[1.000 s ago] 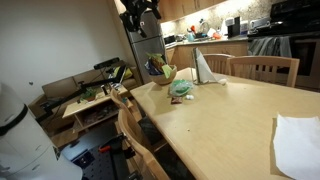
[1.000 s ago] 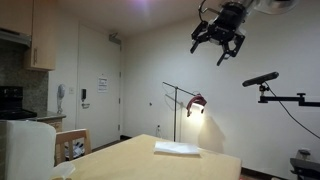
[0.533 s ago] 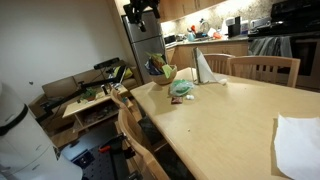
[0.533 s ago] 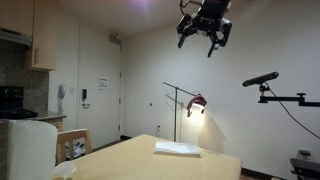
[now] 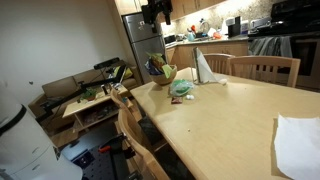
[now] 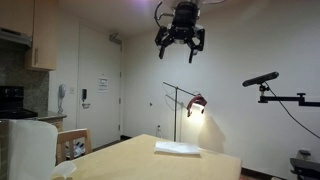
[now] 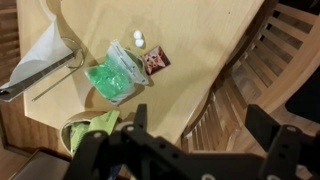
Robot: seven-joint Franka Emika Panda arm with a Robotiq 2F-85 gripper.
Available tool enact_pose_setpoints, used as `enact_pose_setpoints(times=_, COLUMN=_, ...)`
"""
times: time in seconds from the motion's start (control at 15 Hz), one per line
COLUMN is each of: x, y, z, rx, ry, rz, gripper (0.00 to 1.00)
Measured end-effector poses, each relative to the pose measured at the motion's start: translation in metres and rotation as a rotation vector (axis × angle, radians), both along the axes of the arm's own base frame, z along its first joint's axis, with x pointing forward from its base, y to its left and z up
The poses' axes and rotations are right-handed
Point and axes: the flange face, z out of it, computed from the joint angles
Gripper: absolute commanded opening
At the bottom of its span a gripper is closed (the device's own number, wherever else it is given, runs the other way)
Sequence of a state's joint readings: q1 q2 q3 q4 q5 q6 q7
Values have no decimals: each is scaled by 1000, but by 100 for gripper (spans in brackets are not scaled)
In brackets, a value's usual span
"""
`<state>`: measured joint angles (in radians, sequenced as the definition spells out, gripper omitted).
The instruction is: Pick up the marshmallow from the table and place it in the pack
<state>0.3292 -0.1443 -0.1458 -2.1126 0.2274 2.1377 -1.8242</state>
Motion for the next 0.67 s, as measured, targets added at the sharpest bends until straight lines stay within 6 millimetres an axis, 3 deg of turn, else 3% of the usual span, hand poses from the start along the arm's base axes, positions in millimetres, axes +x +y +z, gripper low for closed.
enact_pose_setpoints(times=0.27, x=26, y=4, z=-23, rx=-28, ry=78, rz=3, gripper=100)
enact_pose_setpoints(times=0.67, x=29, y=3, z=-27, rx=-32, ry=98, rz=-5, gripper=100)
